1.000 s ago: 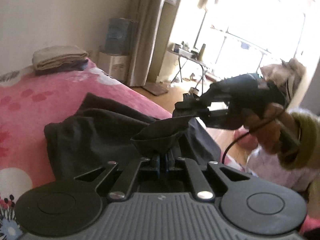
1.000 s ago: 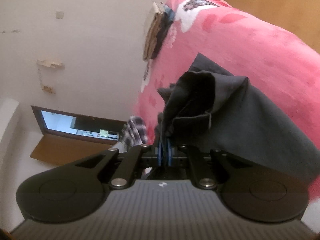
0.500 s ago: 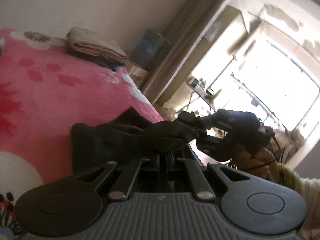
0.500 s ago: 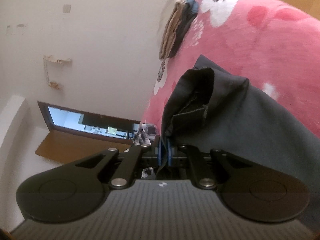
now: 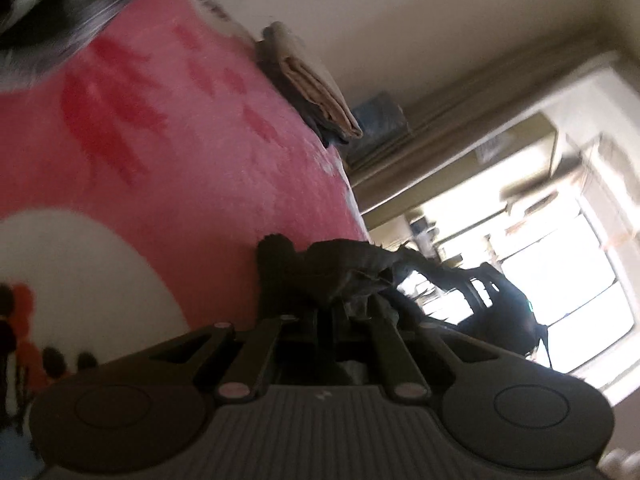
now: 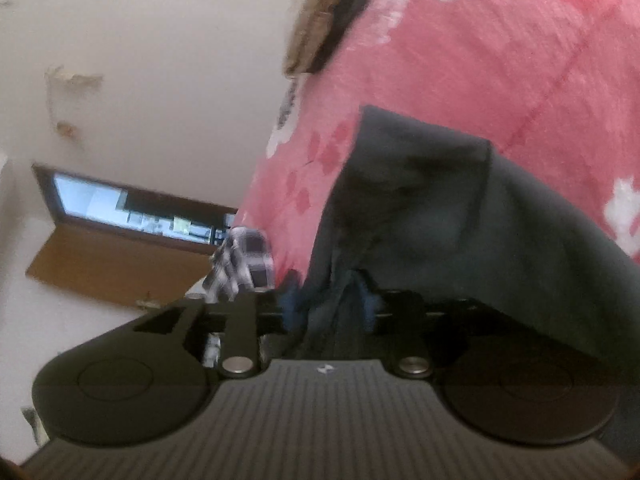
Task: Fold clothes
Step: 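Open both grippers to release the folded trousers onto the bedspread, then press the folded trousers flat with the right gripper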
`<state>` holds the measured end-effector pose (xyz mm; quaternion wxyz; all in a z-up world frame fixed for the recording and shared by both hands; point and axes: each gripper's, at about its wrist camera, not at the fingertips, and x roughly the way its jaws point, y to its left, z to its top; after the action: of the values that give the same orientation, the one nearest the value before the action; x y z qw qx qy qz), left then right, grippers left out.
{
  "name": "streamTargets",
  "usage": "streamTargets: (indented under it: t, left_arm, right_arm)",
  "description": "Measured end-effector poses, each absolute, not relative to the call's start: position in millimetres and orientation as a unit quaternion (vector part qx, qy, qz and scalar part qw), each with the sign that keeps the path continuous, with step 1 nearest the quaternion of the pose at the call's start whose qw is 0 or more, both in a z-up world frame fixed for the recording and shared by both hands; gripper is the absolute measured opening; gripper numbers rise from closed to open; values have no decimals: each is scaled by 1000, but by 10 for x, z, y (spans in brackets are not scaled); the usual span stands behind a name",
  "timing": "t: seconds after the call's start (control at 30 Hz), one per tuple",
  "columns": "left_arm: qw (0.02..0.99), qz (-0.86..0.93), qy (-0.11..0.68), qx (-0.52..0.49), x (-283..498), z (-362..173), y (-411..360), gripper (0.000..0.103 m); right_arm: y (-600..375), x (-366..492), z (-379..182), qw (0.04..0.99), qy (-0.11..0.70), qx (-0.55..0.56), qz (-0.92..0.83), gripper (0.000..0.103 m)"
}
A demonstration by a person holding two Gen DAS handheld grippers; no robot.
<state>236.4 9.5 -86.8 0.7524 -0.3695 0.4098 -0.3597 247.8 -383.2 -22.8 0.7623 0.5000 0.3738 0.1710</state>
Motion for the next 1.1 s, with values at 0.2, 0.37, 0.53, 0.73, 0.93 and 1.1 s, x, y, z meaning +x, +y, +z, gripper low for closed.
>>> streamTargets:
  t: [0.2,0.37,0.53,0.73,0.93,1.1]
  left_arm:
    - [692,-337,469,-433,2583,-1123,166,34]
    - [689,-321,463,-455,2610,-1039,238,64]
    - [713,-303,439,-455,2421,-755,441,76]
    - [751,-310,397,-428,2000,-240,783,77]
    - [795,-290,406,-347,1485,95,908,76]
    - [800,-267,457,-283,1178,-91,677,64]
  right_arm:
    - [-3435,1898,356,847,381,282,240,50]
    - [-3006,1343,466,857,403,162,277,50]
    - [-2918,934,592,853,415,149,280,50]
    - [-3038,498,742,857,414,169,254,50]
    - [-2818,427,470,858,426,156,243,45]
    - [-2219,323,285,884,398,-5,244,37]
